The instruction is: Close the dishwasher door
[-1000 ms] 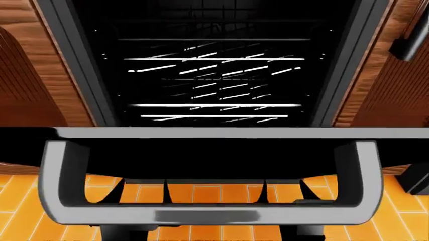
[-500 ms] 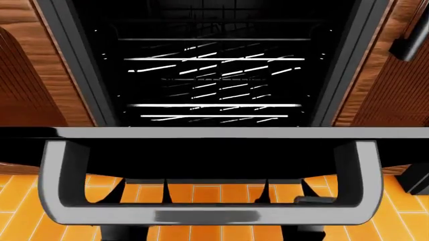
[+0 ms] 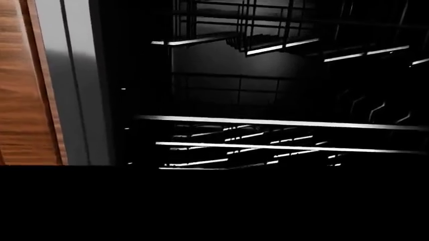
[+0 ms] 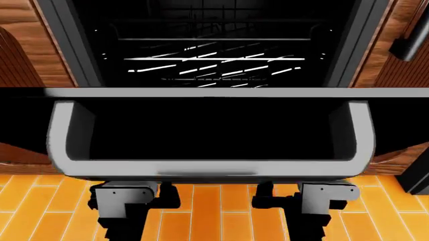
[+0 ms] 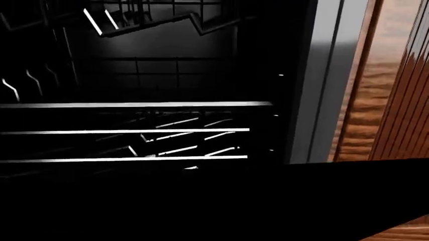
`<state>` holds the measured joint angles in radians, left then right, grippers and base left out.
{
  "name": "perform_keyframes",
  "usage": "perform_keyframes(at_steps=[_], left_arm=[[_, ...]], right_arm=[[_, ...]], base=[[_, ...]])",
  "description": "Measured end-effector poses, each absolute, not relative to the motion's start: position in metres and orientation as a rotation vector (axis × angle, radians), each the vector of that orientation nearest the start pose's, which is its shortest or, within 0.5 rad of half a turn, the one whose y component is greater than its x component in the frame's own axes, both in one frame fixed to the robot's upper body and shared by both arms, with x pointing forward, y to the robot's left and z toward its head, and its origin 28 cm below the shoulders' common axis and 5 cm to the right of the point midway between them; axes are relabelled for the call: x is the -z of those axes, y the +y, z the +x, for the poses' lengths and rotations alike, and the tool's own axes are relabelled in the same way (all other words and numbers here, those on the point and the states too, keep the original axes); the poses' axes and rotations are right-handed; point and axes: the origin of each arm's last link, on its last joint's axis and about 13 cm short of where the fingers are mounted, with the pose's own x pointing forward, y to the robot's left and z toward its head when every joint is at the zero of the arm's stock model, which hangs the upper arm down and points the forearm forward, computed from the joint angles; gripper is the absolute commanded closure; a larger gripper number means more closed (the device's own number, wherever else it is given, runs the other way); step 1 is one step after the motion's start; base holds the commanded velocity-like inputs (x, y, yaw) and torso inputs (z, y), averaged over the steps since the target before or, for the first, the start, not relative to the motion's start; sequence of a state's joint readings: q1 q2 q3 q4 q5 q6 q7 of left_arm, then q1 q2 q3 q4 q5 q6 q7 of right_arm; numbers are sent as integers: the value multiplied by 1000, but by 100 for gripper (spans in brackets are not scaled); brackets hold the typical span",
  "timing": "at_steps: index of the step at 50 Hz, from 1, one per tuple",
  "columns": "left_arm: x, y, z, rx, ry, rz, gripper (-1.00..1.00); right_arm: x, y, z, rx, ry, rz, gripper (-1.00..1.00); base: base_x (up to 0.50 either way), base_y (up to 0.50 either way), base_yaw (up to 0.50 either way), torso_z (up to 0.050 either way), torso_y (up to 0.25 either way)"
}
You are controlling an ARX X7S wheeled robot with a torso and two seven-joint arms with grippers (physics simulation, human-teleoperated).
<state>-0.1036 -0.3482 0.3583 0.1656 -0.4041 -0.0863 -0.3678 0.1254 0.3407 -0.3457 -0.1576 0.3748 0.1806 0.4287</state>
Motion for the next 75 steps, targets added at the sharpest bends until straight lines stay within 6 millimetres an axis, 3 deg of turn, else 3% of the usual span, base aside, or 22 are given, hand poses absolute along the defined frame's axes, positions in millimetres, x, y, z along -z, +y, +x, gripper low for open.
perform_keyframes(at_steps=[28, 42, 75], left_arm=[[-105, 208, 253, 44, -92, -75, -100], [-120, 209, 272, 51, -96, -75, -100], [-134, 210, 355, 36, -150, -37, -100]], right_arm=[[-106, -95, 250, 77, -108, -48, -100], [-126, -94, 267, 90, -155, -71, -100], [-143, -87, 357, 140, -162, -140, -100]], base=[[1, 0, 0, 0, 6], [3, 0, 0, 0, 4], [1, 0, 0, 0, 1]])
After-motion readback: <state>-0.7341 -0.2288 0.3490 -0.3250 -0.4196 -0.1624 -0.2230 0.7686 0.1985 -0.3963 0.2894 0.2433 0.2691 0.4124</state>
